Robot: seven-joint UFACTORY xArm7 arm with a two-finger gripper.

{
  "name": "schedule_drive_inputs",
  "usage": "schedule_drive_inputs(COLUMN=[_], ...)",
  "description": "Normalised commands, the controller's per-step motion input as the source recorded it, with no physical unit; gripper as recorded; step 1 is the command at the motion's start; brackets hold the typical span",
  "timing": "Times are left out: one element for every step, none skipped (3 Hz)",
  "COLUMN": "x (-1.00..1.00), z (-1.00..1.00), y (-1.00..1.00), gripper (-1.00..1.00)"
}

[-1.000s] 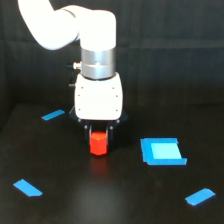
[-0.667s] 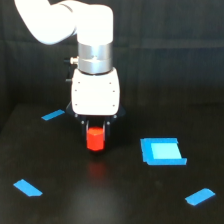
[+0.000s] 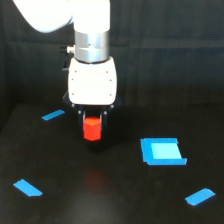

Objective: Pick up the red object from the table

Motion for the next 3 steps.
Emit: schedule_drive_inputs(x=[0.07, 0.19, 0.11], z=[1.0, 1.0, 0.98], y=[0.03, 0.04, 0.19], gripper=[-1.0, -1.0, -1.0])
